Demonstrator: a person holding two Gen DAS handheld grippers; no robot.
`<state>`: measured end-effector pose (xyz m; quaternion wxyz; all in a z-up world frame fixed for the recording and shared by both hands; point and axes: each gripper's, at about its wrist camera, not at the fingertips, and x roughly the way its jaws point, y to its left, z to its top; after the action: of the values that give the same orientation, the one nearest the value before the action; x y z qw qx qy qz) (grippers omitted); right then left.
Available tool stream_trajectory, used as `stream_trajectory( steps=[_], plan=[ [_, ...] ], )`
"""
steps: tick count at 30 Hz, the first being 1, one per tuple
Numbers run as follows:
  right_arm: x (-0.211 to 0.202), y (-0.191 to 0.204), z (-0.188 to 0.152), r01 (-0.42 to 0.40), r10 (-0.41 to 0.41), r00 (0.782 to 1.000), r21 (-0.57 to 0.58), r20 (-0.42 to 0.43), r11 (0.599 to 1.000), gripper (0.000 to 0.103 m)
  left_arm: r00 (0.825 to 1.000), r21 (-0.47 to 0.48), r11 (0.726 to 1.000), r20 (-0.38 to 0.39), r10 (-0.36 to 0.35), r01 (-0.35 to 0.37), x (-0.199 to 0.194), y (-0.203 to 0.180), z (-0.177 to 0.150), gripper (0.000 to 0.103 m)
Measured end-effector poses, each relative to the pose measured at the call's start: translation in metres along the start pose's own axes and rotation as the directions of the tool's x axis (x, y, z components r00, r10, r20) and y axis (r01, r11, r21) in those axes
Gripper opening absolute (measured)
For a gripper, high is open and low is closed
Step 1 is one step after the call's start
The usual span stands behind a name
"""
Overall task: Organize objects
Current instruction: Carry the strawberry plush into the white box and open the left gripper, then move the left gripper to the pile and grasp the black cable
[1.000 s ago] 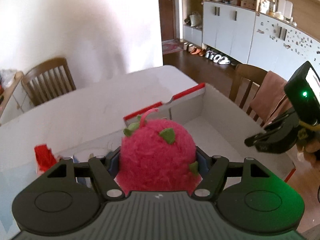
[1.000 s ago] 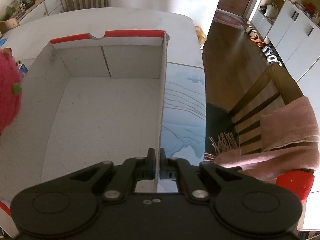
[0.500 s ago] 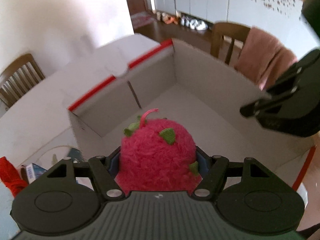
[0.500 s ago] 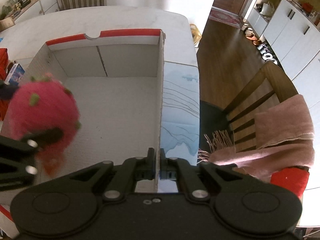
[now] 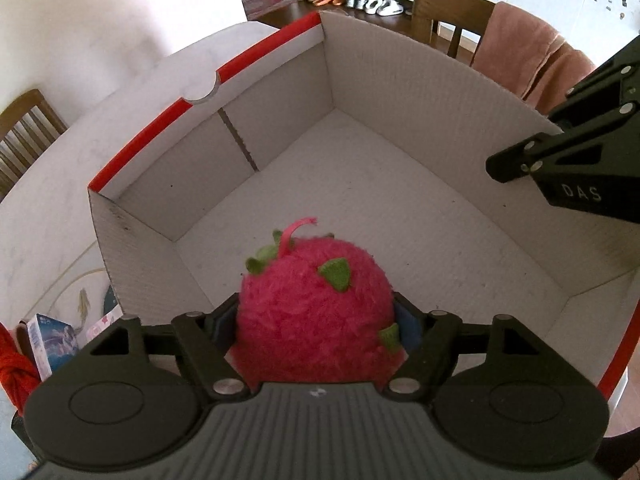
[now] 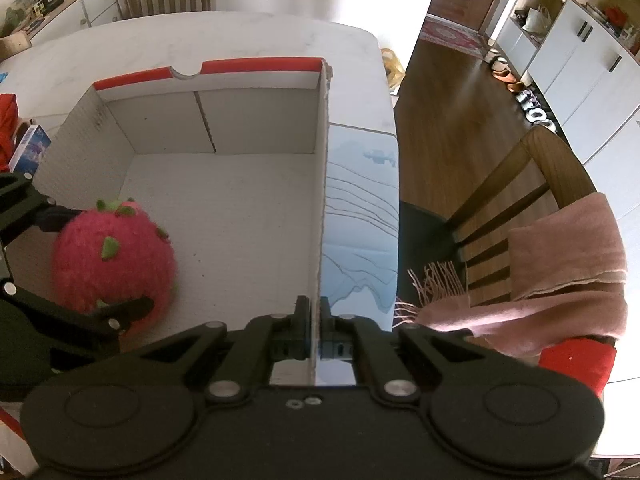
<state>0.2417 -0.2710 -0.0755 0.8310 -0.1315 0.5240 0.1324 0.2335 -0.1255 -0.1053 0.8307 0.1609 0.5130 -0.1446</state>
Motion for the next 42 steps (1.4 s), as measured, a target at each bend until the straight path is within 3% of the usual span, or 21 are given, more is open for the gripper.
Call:
stream_trajectory(
  steps=[16,24,39,42],
  plan=[
    [-0.002,0.000,0.002,0.024,-0.024,1.000,0.015,-0.006,1.000,0.001,0.989,-0.048,0.999,0.147,-0.007,0.014,-0.071,0.023,-0.017,0.090],
    [-0.006,0.003,0.001,0.045,-0.044,0.999,0.024,-0.010,0.999,0.001,0.978,-0.098,0.995,0.207,0.004,0.017,-0.107,0.052,-0.048,0.090],
    [-0.009,0.005,0.002,0.064,-0.063,0.998,0.037,-0.021,0.997,0.001,0.972,-0.319,0.947,0.210,0.108,-0.036,-0.133,0.124,-0.129,0.090],
    [-0.009,0.005,0.002,0.065,-0.064,0.998,0.037,-0.020,0.997,0.001,0.974,-0.357,0.932,0.188,0.129,-0.055,-0.129,0.141,-0.151,0.099]
  ],
)
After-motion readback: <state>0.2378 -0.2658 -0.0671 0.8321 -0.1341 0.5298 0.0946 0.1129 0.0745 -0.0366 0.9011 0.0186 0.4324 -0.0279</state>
